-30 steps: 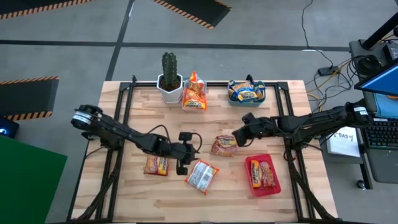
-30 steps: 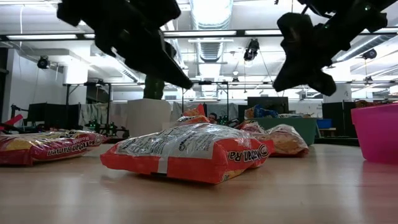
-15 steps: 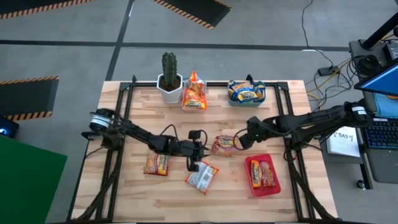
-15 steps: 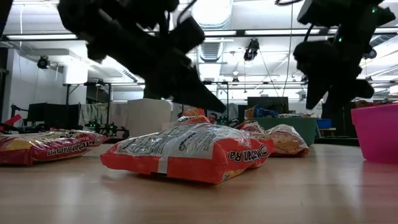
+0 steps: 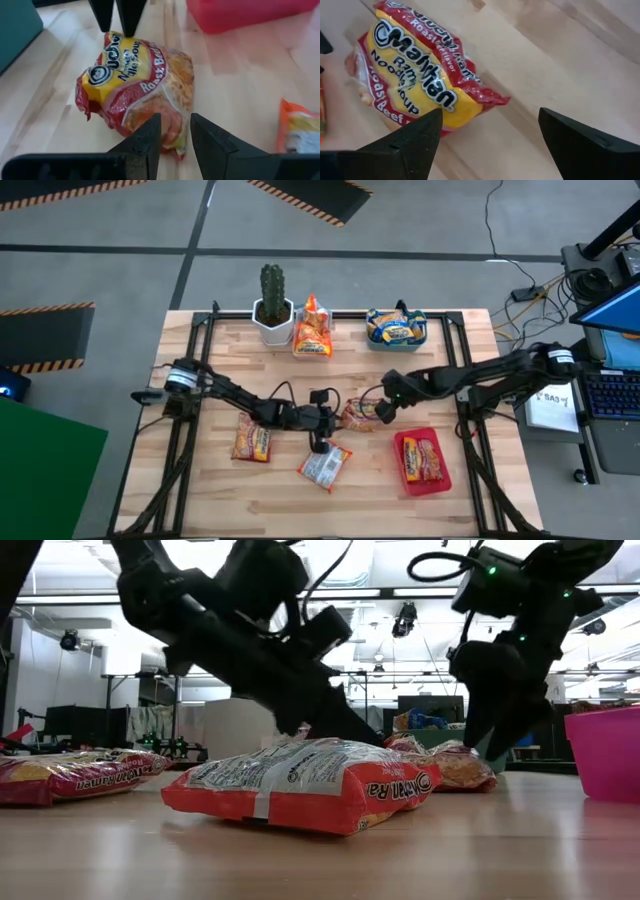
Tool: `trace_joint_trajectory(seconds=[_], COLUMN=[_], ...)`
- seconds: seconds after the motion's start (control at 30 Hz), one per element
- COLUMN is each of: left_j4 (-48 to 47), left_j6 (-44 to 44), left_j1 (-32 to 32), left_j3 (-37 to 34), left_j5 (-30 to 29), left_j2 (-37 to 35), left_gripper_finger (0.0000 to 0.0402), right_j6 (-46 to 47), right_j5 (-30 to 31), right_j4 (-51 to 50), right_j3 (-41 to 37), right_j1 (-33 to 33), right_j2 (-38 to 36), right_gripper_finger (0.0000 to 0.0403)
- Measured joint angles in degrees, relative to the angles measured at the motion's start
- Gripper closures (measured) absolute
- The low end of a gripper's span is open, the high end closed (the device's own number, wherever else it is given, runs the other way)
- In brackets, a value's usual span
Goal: Sort Maruchan noodles
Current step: Put the right red noodle pack into the red bin
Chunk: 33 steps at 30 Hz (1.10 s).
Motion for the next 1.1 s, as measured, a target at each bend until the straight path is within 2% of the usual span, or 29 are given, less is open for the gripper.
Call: trace_joint_trajectory(seconds=[0.27, 0.7, 1.0, 1.1], left_j4=[0.94, 0.66, -1.14, -1.25], left_j6=[-1.62, -2.9, -4.0, -4.02], left_j1=[0.63, 1.87, 2.11, 2.09], left_j3=[2.73, 3.15, 3.15, 3.15], left_j5=[0.02, -0.28, -0.65, -0.68], left_j2=[3.54, 4.57, 4.57, 4.57], left_gripper_finger=[0.0314, 0.0314, 0.0314, 0.0314], right_j6=[0.13, 3.03, 2.62, 3.12], right_j5=[-4.77, -5.15, -4.67, -4.65], right_j4=[0.82, 0.8, 5.89, 10.4], right_j3=[0.0, 0.0, -1.56, -3.59], right_j1=[-1.87, -1.9, -1.9, -1.9], right_j2=[-0.02, -0.44, -0.44, -0.44], right_gripper_finger=[0.0089, 0.0089, 0.009, 0.009])
